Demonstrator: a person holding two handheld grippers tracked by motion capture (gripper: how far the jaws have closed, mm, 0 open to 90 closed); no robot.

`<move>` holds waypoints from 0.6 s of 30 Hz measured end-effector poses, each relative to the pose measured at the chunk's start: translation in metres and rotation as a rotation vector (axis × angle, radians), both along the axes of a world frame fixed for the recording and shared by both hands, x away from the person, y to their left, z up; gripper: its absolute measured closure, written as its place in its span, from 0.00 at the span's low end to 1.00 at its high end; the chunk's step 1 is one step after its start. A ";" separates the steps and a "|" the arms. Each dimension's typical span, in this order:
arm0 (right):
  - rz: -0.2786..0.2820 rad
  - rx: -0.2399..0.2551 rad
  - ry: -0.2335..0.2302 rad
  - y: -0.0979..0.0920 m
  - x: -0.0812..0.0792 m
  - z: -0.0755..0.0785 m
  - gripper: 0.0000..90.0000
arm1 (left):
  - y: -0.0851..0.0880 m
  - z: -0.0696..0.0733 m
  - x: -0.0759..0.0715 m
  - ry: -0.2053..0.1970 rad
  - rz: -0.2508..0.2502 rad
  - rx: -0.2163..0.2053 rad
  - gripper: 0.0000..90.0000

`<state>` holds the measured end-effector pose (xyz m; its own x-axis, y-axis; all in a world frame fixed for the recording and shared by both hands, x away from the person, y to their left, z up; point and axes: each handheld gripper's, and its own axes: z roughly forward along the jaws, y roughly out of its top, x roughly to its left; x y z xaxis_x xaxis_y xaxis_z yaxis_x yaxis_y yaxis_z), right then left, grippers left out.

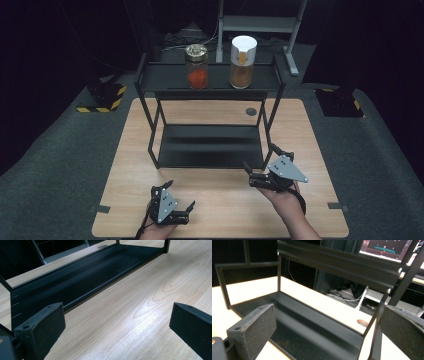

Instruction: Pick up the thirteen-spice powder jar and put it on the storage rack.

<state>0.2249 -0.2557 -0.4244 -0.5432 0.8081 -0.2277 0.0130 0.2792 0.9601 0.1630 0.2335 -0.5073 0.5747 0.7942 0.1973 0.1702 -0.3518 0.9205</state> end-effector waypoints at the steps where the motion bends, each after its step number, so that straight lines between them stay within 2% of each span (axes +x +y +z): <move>1: -0.002 -0.004 0.003 -0.001 -0.001 -0.002 0.00 | 0.000 0.000 0.000 0.000 0.000 -0.001 0.01; 18: -0.046 -0.054 0.100 -0.017 -0.013 -0.046 0.00 | -0.001 -0.001 -0.001 -0.005 0.003 0.002 0.01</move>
